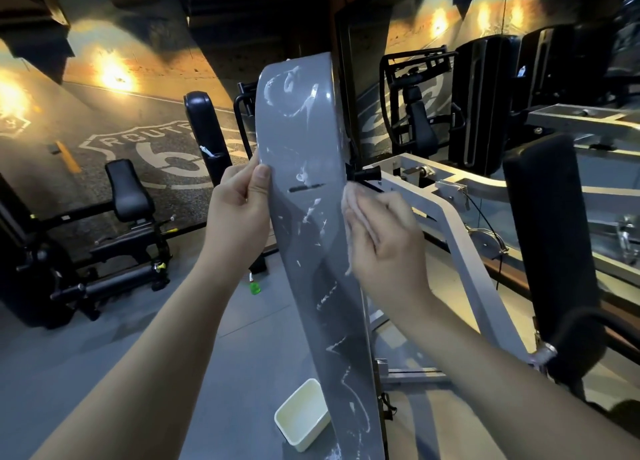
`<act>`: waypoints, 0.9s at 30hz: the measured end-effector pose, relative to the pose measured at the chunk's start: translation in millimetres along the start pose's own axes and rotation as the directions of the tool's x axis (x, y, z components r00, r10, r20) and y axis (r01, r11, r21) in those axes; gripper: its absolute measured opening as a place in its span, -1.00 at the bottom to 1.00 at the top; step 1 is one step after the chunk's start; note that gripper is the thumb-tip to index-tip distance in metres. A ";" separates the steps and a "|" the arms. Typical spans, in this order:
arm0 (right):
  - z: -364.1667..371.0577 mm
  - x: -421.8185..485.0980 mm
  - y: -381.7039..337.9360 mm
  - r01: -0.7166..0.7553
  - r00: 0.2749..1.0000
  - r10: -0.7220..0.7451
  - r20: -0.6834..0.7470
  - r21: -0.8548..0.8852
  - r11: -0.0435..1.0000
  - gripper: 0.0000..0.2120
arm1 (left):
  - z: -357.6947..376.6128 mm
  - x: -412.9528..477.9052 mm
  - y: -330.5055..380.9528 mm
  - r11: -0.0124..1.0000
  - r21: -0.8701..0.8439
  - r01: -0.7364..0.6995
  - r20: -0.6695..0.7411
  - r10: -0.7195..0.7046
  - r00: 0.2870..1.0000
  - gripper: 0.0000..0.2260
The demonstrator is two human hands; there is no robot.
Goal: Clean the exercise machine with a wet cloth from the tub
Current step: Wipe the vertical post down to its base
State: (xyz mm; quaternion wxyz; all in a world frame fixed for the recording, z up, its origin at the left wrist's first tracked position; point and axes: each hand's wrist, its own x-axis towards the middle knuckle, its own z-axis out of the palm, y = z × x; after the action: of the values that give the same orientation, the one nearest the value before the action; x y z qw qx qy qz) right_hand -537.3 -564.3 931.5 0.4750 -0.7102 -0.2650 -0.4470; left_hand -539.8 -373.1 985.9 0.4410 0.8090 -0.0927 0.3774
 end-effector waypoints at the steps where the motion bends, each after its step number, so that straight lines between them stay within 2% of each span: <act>1: 0.7 13.0 -0.5 0.021 1.000 -0.021 -0.011 -0.005 1.000 -0.83 | 0.4 0.0 0.5 1.000 0.007 0.000 -0.004 0.000 1.000 -0.62; 5: 5.8 53.0 -6.2 0.105 0.993 -0.105 -0.060 -0.002 0.994 -0.74 | 1.1 -0.9 3.5 0.999 0.035 0.002 -0.018 -0.001 1.000 -0.65; 7: 4.8 38.1 -7.5 0.187 0.982 -0.188 -0.003 -0.069 0.980 -0.66 | 0.4 -0.8 3.5 1.000 0.029 0.003 0.001 -0.003 1.000 -0.65; 11: -0.3 34.6 -8.1 0.333 0.942 -0.315 0.120 -0.202 0.921 -0.68 | -2.3 0.6 2.8 0.998 0.059 -0.002 0.002 0.002 1.000 -0.64; 16: 8.0 75.6 -14.0 0.344 0.939 -0.321 0.123 -0.344 0.874 -0.71 | -4.6 -0.1 5.2 0.999 0.019 0.029 0.022 -0.029 0.999 -0.64; 22: -2.8 41.7 -4.3 0.560 0.825 -0.445 0.349 -0.393 0.729 -0.63 | -5.2 -1.3 8.6 0.999 -0.018 0.044 0.020 -0.043 0.999 -0.65; 27: 4.2 81.6 -18.1 0.424 0.906 -0.356 0.230 -0.458 0.782 -0.68 | -6.4 -3.1 11.5 0.994 -0.069 0.086 0.055 -0.082 0.995 -0.67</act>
State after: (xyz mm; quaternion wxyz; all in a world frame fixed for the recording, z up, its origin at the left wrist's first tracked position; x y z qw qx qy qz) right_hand -512.7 -557.0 1011.1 0.1544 -0.7655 -0.3125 -0.5408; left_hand -550.9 -375.5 993.2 0.4827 0.8053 -0.0835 0.3339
